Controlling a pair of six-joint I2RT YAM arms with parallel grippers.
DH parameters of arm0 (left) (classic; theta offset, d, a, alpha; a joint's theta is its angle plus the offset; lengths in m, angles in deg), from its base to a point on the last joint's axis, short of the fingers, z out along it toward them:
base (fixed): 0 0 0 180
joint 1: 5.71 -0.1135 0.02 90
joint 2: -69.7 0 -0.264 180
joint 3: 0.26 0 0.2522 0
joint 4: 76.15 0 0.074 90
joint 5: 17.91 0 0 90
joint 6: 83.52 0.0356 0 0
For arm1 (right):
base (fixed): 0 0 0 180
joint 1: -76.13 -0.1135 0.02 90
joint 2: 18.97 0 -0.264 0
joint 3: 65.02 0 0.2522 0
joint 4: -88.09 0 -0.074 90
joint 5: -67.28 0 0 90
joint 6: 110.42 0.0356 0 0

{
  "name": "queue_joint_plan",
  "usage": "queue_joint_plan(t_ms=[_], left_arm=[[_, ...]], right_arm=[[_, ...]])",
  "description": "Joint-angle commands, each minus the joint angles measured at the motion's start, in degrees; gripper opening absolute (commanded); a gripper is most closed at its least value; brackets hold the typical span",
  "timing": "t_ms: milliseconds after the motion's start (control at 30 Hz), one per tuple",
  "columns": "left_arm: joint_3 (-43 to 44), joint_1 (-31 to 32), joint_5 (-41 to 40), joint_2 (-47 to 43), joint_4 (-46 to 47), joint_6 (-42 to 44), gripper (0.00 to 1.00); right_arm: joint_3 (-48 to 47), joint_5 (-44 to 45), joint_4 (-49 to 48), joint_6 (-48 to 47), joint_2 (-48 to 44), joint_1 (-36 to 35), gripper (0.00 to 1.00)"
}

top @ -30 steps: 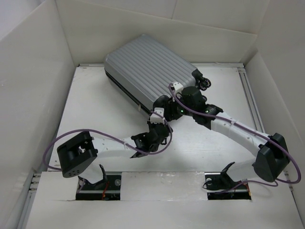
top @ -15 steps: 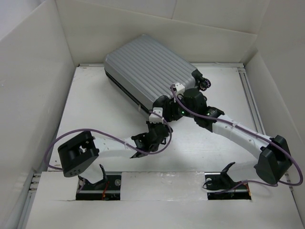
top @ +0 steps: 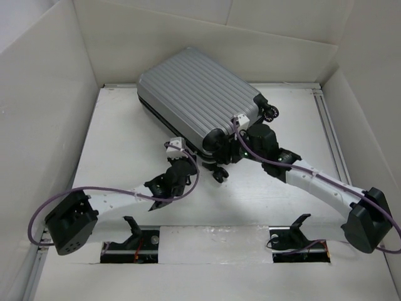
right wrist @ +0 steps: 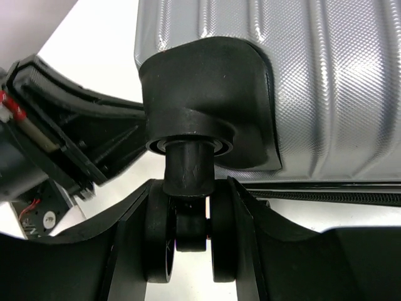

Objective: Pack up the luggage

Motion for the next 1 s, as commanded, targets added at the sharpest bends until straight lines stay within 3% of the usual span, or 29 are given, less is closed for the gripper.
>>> queue_joint_plan(t_ms=[0,100,167,233,367,500,667,800,967], left_arm=[[-1.5,-7.5,-4.4,-6.8,-2.0,-4.5,0.00],[-3.0,-14.5,-0.9,-11.3,-3.9,-7.2,0.00],[-3.6,-19.6,5.5,-12.7,-3.9,-7.8,0.00],[-3.6,-27.6,10.4,-12.7,-3.9,-7.8,0.00],[-0.1,-36.5,17.2,-8.2,-5.2,-8.3,0.00],[0.2,-37.4,20.4,-7.6,-4.6,-10.7,0.00],[-1.6,-37.9,17.7,-11.2,-6.1,-11.4,0.00],[-4.3,-37.9,14.8,-22.7,-9.4,-11.4,0.00],[-7.5,-37.9,9.8,-37.3,-20.9,-9.8,0.00]], right_arm=[[1.4,-0.5,0.5,0.3,-5.4,2.4,0.00],[3.8,-1.1,1.0,0.3,-7.4,3.6,0.00],[4.3,-1.7,1.6,-0.2,-8.2,4.2,0.00],[5.9,-1.7,2.2,-0.2,-9.2,4.2,0.00],[7.1,-2.3,2.2,-0.2,-11.5,4.8,0.00],[8.3,-2.3,2.2,0.3,-12.1,4.2,0.00],[8.8,-0.4,3.5,0.3,-14.1,2.9,0.00],[8.8,2.1,4.7,1.0,-16.3,2.3,0.00],[8.3,3.3,5.3,1.5,-16.3,2.3,0.00]])
